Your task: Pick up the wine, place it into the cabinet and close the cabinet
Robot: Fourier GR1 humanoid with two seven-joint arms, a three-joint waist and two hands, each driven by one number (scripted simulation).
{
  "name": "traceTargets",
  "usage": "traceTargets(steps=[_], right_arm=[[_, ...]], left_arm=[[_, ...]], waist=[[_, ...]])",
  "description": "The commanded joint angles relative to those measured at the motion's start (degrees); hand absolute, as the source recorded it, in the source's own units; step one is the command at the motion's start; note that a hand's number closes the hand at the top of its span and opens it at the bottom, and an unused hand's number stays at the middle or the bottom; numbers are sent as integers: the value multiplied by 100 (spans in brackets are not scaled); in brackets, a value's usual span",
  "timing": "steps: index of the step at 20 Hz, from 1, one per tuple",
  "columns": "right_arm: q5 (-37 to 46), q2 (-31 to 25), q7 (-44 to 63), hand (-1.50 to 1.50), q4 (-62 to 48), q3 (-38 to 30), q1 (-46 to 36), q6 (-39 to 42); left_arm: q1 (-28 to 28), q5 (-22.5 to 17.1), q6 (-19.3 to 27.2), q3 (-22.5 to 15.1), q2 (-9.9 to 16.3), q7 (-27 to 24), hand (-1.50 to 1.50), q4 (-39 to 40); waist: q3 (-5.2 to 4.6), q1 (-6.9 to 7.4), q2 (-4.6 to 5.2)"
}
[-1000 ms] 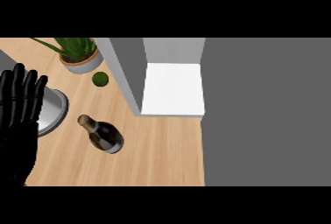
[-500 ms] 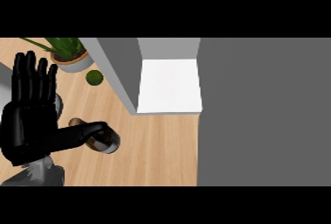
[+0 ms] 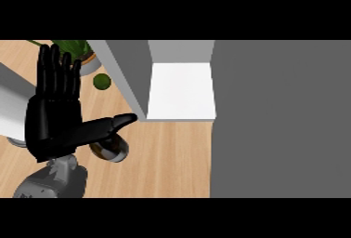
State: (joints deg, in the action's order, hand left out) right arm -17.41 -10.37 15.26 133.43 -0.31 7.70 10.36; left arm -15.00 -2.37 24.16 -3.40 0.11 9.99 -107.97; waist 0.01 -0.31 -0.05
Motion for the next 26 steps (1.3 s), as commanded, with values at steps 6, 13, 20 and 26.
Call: traceTargets(steps=[6,13,20,26], right_arm=[[-125,154,507,-150,569,-69,155,115],[-406,167,544,-150,386,-404,76,303],[-122,381,222,-150,225,-342,252,522],[-194,397,554,-150,554,-279,266,495]], left_arm=[[-127,268,642,-562,-10,241,-150,-99],[149,425,562,-639,40,269,-150,-290],[476,541,685,-558,18,365,-150,-364],[950,386,587,-414,28,-190,-150,-215]], waist=[[0,11,-1],[0,19,-2],[1,17,-1],[-1,12,0]])
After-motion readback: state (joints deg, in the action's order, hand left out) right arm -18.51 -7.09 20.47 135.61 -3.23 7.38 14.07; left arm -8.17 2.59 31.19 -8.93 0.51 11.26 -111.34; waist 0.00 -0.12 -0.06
